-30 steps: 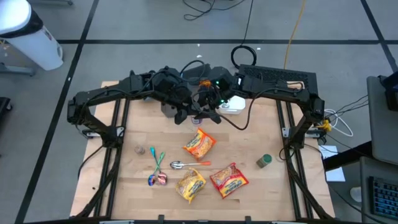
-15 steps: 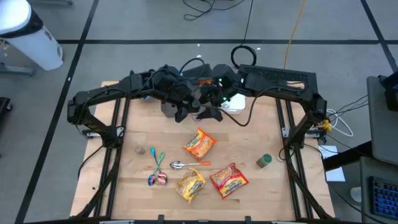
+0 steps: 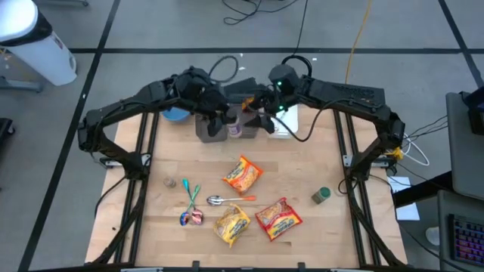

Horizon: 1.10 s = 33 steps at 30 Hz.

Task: Pick & Place Food Item
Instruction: Put the violet seasoning bottle into the right black bin

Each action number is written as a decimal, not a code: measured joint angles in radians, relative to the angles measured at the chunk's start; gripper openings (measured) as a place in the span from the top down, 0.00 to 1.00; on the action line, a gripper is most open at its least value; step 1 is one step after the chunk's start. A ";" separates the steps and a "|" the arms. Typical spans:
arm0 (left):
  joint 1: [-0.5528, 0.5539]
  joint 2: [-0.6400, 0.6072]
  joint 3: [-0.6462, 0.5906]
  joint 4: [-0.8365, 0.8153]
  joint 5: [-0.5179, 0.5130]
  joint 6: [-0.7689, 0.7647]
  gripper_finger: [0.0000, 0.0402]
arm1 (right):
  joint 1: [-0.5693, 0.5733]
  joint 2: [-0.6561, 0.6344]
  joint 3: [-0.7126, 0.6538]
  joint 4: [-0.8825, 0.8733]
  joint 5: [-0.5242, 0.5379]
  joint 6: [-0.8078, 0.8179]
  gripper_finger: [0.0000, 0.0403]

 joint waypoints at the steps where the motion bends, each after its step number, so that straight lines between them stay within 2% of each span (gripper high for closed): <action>1: 0.018 -0.001 0.000 0.013 0.014 0.000 0.48 | -0.005 -0.013 0.000 -0.009 0.040 -0.005 0.21; 7: 0.152 0.001 -0.001 0.038 0.108 0.012 0.48 | -0.010 -0.078 0.000 0.001 0.265 -0.008 0.21; 15: 0.231 0.002 -0.108 0.129 0.116 0.033 0.48 | -0.010 -0.147 -0.029 0.060 0.304 0.024 0.21; 18: 0.235 0.003 -0.163 0.193 0.109 0.029 0.48 | -0.009 -0.183 -0.142 0.207 0.322 0.098 0.21; 22: 0.234 0.011 -0.216 0.274 0.091 0.027 0.48 | -0.009 -0.247 -0.372 0.495 0.326 0.219 0.21; 27: 0.238 0.074 -0.224 0.280 0.046 0.044 0.48 | -0.009 -0.314 -0.627 0.816 0.326 0.402 0.21; 30: 0.239 0.123 -0.224 0.291 0.046 0.045 0.48 | -0.009 -0.341 -0.720 0.926 0.329 0.468 0.21; 33: 0.243 0.164 -0.224 0.288 0.047 0.049 0.48 | -0.009 -0.360 -0.755 0.946 0.330 0.493 0.21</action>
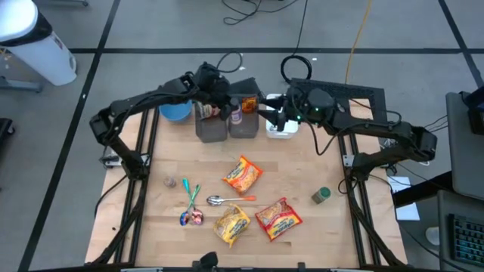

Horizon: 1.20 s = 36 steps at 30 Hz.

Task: Pick & Place Food Item
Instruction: Put the violet seasoning bottle into the right black bin

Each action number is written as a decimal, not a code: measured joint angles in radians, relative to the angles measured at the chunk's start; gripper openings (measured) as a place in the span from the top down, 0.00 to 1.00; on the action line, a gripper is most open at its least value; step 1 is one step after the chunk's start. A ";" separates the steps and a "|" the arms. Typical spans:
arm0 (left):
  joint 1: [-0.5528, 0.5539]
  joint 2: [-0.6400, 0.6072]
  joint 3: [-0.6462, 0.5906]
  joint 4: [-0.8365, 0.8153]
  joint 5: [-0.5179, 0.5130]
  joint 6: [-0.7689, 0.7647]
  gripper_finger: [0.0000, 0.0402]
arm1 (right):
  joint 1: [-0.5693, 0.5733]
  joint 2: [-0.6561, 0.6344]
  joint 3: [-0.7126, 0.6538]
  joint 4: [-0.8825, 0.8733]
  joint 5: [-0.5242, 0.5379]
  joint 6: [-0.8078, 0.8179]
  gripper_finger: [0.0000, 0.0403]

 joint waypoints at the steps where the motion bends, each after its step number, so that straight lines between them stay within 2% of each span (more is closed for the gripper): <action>1: 0.002 0.010 0.000 0.000 0.001 0.000 0.48 | 0.000 -0.007 -0.005 -0.006 -0.001 0.000 0.21; 4: 0.008 0.034 0.000 0.003 -0.003 0.007 0.48 | 0.000 -0.019 -0.006 -0.013 0.000 -0.009 0.21; 9: 0.014 0.057 0.000 0.031 -0.069 0.027 0.48 | 0.000 -0.020 -0.006 -0.019 0.002 -0.035 0.21; 15: 0.017 0.080 0.001 0.119 -0.097 0.025 0.48 | -0.001 -0.020 -0.006 -0.017 0.038 -0.060 0.21; 23: 0.016 0.133 0.000 0.126 -0.096 0.017 0.48 | -0.001 -0.020 -0.006 -0.009 0.049 -0.055 0.21; 36: 0.031 0.137 0.001 0.115 -0.156 0.053 0.48 | -0.001 -0.020 -0.006 -0.010 0.049 -0.033 0.21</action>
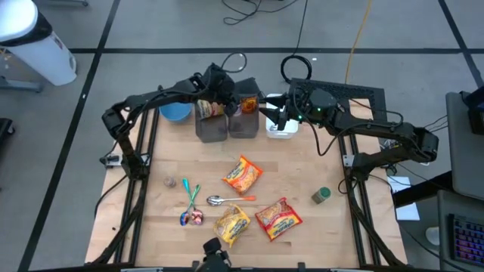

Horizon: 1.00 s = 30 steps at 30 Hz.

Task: Pick & Place Food Item
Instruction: Put the violet seasoning bottle into the right black bin

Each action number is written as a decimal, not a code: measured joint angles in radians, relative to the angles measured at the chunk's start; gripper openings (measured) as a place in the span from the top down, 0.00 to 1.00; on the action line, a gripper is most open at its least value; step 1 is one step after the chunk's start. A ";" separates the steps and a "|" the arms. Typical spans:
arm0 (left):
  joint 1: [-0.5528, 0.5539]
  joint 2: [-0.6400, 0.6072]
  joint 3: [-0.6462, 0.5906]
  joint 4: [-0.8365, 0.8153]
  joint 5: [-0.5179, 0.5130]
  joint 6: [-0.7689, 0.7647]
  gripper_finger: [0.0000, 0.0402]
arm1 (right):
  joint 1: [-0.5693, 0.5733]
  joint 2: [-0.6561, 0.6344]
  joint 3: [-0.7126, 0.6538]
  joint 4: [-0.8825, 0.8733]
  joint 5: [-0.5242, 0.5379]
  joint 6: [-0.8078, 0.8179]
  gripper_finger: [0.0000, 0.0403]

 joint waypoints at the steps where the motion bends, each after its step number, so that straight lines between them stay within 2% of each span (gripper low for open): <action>1: 0.000 0.004 0.000 0.000 -0.007 0.000 0.48 | 0.000 0.000 0.000 0.000 0.000 0.000 0.21; 9: -0.004 0.055 0.000 0.009 -0.020 -0.034 0.48 | 0.000 0.000 0.000 0.000 0.000 0.000 0.21; 23: -0.002 0.056 0.000 0.077 -0.073 -0.015 0.48 | 0.000 0.000 0.000 -0.008 0.000 -0.004 0.21; 30: 0.007 0.118 0.000 0.081 -0.070 -0.050 0.48 | 0.000 0.000 0.001 -0.008 0.000 -0.014 0.21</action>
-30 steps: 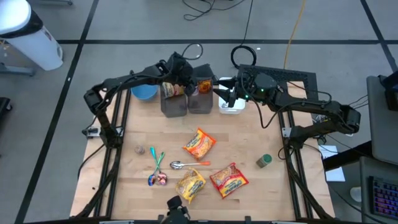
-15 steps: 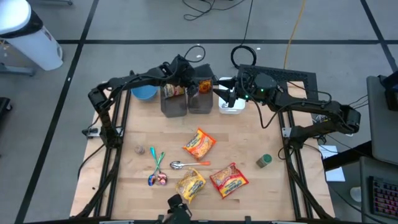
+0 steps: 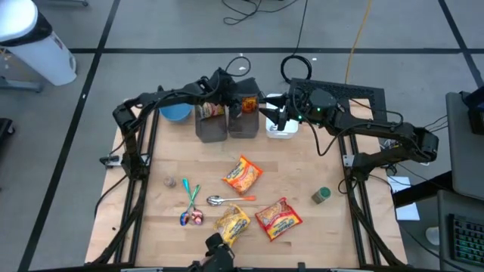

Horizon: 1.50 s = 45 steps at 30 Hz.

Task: Pick & Place Food Item
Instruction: Put the violet seasoning bottle into the right black bin

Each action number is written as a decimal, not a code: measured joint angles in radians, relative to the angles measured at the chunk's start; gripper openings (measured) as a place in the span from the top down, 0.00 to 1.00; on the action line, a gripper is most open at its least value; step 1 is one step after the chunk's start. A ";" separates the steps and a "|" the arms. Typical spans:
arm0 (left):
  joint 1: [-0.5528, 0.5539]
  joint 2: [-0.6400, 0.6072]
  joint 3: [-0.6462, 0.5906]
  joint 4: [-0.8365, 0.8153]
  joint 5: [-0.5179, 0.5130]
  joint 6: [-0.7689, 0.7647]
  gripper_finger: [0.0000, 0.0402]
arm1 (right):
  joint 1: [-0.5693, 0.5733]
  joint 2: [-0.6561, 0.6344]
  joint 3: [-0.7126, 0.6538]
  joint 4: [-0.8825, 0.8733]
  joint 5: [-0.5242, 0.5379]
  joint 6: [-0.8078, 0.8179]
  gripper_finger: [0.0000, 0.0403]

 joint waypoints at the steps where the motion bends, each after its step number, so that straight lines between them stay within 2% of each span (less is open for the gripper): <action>1: 0.000 0.003 0.000 -0.002 -0.001 -0.001 0.48 | 0.000 0.000 0.000 0.000 0.000 0.000 0.21; 7: -0.001 0.003 0.000 0.021 -0.003 0.013 0.48 | 0.000 0.000 0.000 -0.007 0.000 -0.001 0.21; 14: 0.004 0.004 0.000 0.024 -0.057 0.033 0.48 | 0.000 0.000 0.000 -0.006 0.004 -0.013 0.21; 31: 0.015 0.033 0.000 0.043 -0.030 -0.001 0.48 | 0.000 0.000 0.000 -0.008 0.007 -0.013 0.21; 39: 0.016 0.033 0.000 0.040 -0.037 -0.002 0.37 | -0.001 0.000 0.000 -0.008 0.007 -0.016 0.21; 45: 0.016 0.033 0.000 0.040 -0.037 -0.003 0.42 | -0.001 0.000 0.000 -0.008 0.008 -0.016 0.21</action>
